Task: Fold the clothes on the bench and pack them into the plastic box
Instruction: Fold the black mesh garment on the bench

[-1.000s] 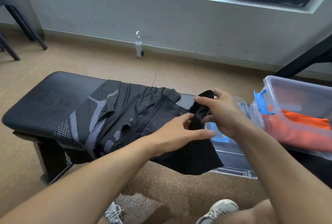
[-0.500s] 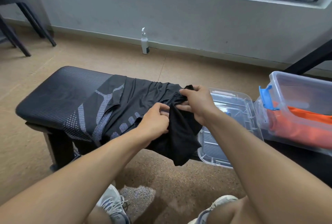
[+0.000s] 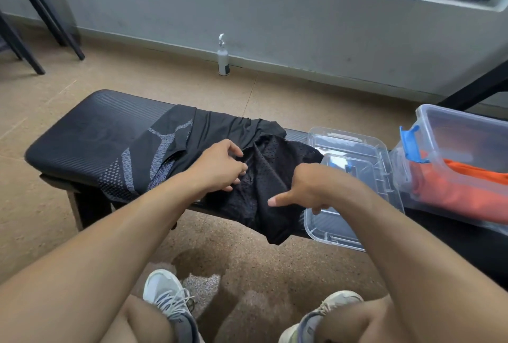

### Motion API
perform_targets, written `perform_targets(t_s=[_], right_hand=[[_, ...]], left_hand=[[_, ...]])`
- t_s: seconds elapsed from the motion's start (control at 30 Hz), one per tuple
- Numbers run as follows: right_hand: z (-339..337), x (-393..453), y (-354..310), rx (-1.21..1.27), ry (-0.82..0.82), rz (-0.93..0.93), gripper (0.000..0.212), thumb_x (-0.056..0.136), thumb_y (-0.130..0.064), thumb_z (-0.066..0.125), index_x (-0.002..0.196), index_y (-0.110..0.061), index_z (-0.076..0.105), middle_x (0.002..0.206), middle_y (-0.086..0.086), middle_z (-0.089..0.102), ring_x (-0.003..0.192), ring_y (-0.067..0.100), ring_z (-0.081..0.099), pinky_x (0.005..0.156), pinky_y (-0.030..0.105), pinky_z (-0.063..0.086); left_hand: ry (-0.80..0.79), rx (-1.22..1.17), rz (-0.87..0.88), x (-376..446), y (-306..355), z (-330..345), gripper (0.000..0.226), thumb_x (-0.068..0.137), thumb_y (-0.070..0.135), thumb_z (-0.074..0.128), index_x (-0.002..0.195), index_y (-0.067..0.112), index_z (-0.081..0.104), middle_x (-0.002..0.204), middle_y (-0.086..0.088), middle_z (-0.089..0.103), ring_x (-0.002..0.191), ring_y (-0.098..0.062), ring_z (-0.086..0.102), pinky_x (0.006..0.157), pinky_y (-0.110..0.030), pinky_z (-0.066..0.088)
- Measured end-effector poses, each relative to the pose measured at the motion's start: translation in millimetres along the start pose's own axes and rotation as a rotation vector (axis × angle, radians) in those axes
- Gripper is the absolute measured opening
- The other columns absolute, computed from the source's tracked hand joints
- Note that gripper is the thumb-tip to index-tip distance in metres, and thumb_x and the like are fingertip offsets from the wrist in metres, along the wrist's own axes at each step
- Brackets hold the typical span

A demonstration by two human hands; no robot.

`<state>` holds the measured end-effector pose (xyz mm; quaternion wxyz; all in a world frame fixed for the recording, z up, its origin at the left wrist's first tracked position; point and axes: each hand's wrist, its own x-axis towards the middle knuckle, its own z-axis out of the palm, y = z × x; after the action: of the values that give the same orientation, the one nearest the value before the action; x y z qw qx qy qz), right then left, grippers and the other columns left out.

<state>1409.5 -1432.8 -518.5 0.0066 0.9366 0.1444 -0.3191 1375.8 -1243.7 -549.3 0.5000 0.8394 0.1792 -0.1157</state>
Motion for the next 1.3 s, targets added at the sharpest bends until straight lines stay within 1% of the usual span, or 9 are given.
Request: perform_targets(t_s=[0.13,0.3,0.43,0.57,0.67,0.77,0.93,1.13,1.3], right_hand=[[3,2,-3,-0.058,0.009,-0.021,0.047,0.083,-0.055,0.073,0.068,-0.013,0.057,0.054,-0.002,0.065,0.060,0.016,0.067,0.079,0.035,0.057],[14,-6,-26,0.453,0.131,-0.246,0.036,0.086,-0.040,0.072,0.064,-0.016,0.055,0.058,0.000,0.058,0.054,0.018,0.063,0.057,0.029,0.055],[30,-5,-47,0.806,0.061,-0.418,0.013,0.094,-0.034,0.069,0.102,-0.025,0.074,0.098,-0.009,0.075,0.097,0.015,0.072,0.083,0.041,0.062],[17,6,-25,0.538,0.226,-0.390,0.016,0.094,-0.029,0.069,0.108,-0.033,0.075,0.105,-0.008,0.075,0.094,0.012,0.070,0.092,0.038,0.057],[10,25,8,0.470,0.447,-0.187,0.027,0.089,-0.031,0.075,0.115,-0.029,0.070,0.110,-0.009,0.070,0.101,0.010,0.064,0.098,0.037,0.053],[11,50,32,0.345,0.504,-0.079,0.045,0.084,-0.048,0.075,0.124,-0.031,0.066,0.122,-0.003,0.069,0.116,0.023,0.060,0.099,0.044,0.051],[12,71,35,0.224,0.554,-0.076,0.053,0.090,-0.062,0.061,0.133,-0.031,0.060,0.127,0.000,0.069,0.128,0.025,0.051,0.109,0.044,0.032],[14,88,21,0.043,0.530,-0.131,0.068,0.091,-0.073,0.044,0.138,-0.025,0.056,0.130,0.000,0.065,0.125,0.026,0.052,0.109,0.047,0.031],[12,100,11,-0.055,0.506,-0.065,0.074,0.086,-0.078,0.045,0.122,-0.016,0.060,0.121,0.006,0.061,0.117,0.027,0.055,0.105,0.046,0.035]], left_hand=[[-0.071,-0.007,-0.043,1,-3,4,0.019,0.097,0.018,0.063,0.114,0.015,0.056,0.097,-0.013,0.077,0.071,-0.020,0.065,0.076,-0.040,0.062],[-0.135,-0.088,-0.088,-7,3,-4,0.041,0.097,0.051,0.061,0.116,0.015,0.055,0.099,-0.015,0.073,0.076,-0.026,0.073,0.071,-0.044,0.065],[-0.212,-0.040,-0.155,-10,4,-16,0.056,0.093,0.066,0.055,0.112,0.013,0.063,0.106,-0.010,0.071,0.088,-0.025,0.072,0.065,-0.040,0.061],[-0.178,0.142,-0.133,-10,-6,-19,0.046,0.081,0.052,0.079,0.100,0.017,0.057,0.094,0.001,0.067,0.074,-0.014,0.065,0.056,-0.027,0.053],[-0.122,0.412,-0.099,-6,-13,-11,0.053,0.074,0.030,0.090,0.111,0.016,0.055,0.108,-0.003,0.066,0.086,-0.017,0.065,0.060,-0.028,0.051],[-0.049,0.528,-0.037,2,-18,-8,0.037,0.083,0.015,0.079,0.112,0.016,0.057,0.119,-0.006,0.065,0.104,-0.024,0.061,0.083,-0.031,0.047],[0.030,0.559,-0.066,12,-21,-28,0.027,0.092,0.002,0.049,0.115,0.016,0.052,0.122,-0.010,0.062,0.105,-0.028,0.056,0.085,-0.034,0.045],[0.082,0.625,-0.088,15,-27,-33,0.028,0.093,0.010,0.048,0.120,0.016,0.048,0.123,-0.014,0.061,0.110,-0.033,0.056,0.088,-0.040,0.047],[0.125,0.685,-0.034,15,-30,-30,0.035,0.094,0.041,0.066,0.120,0.022,0.053,0.123,-0.007,0.064,0.113,-0.029,0.058,0.087,-0.038,0.046]])
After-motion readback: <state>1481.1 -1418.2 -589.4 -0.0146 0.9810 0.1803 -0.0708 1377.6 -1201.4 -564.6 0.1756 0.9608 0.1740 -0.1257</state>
